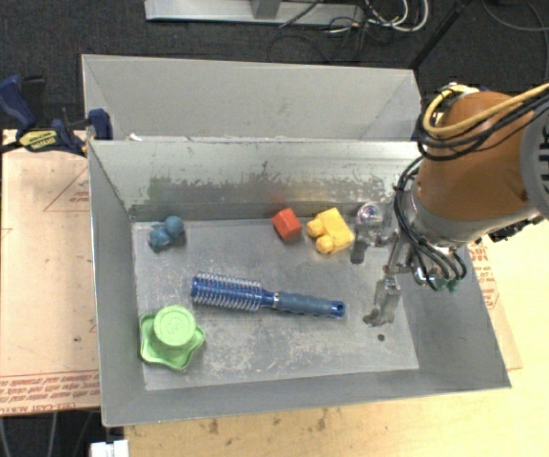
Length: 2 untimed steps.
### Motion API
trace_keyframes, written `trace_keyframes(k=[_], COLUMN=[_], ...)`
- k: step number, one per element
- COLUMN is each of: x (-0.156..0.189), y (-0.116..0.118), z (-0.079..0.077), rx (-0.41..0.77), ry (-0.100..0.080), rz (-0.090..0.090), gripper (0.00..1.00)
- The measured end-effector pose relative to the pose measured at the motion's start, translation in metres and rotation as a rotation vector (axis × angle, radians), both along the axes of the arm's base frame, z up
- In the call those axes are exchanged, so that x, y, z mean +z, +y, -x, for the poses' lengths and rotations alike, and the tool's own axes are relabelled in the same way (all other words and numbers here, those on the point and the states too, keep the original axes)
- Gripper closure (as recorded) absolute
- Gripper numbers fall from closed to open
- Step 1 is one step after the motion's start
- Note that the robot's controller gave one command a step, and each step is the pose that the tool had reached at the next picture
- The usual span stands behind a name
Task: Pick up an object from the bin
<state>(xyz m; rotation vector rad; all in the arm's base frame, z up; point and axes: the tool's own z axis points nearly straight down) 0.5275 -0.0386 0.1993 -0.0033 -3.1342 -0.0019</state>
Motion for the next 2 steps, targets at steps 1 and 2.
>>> trace_keyframes(k=[1, 2], x=[-0.074, -0.132], y=[0.060, 0.089], z=[-0.036, -0.044], rx=[-0.032, -0.171], ry=[-0.002, -0.004], rz=[-0.003, 0.000], gripper=[0.00, 0.00])
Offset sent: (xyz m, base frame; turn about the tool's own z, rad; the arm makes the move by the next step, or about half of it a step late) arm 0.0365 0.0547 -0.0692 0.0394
